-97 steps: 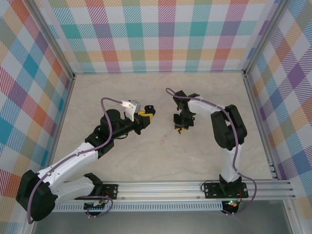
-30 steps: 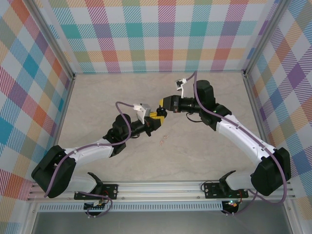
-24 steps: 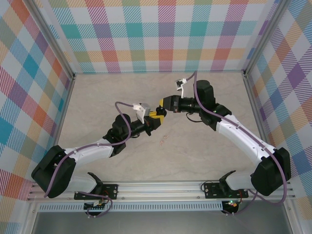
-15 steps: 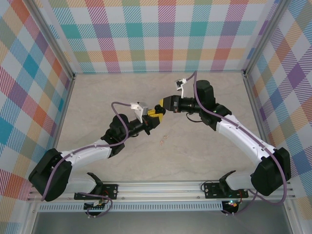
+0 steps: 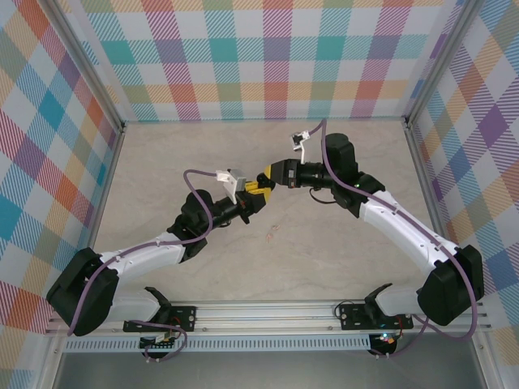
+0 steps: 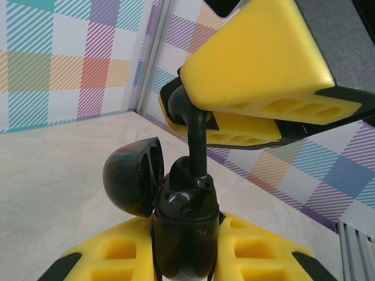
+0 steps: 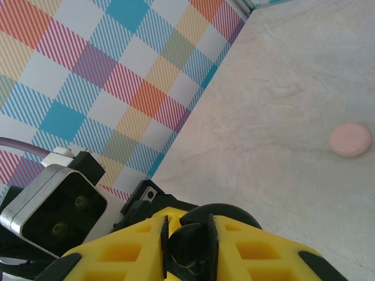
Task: Insert wireless bluetooth earbuds into charging case
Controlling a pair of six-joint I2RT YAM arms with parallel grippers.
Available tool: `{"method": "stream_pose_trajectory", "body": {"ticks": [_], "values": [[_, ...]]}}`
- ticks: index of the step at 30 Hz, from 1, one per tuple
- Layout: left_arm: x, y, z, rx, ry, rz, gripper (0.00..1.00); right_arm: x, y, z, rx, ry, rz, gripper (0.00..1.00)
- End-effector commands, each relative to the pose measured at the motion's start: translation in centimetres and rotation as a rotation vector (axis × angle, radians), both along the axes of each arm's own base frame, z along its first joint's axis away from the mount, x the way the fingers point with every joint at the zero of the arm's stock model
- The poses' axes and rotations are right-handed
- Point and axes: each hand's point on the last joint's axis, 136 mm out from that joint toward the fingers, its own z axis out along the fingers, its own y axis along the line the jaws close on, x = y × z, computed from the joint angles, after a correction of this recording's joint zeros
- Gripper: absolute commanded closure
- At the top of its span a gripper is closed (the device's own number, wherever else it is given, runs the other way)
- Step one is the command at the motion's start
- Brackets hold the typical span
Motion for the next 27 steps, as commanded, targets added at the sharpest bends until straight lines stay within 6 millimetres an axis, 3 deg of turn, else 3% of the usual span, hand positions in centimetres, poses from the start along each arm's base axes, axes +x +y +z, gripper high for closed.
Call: {"method": "stream_pose_trajectory", "body": {"ticks": [1,27], "values": [[-0.91,-0.1,2.9,-0.06,-0.065,-0.017,0.87,-0.62,0.09,0.9,0.008,-0.042,0.018,0.73],[-0.48,0.03,2.96,-0.049,-0.054,0.007,0.87,-0.93,0.32,0.38,-0.019,-0.036,0.03,0.72]]}}
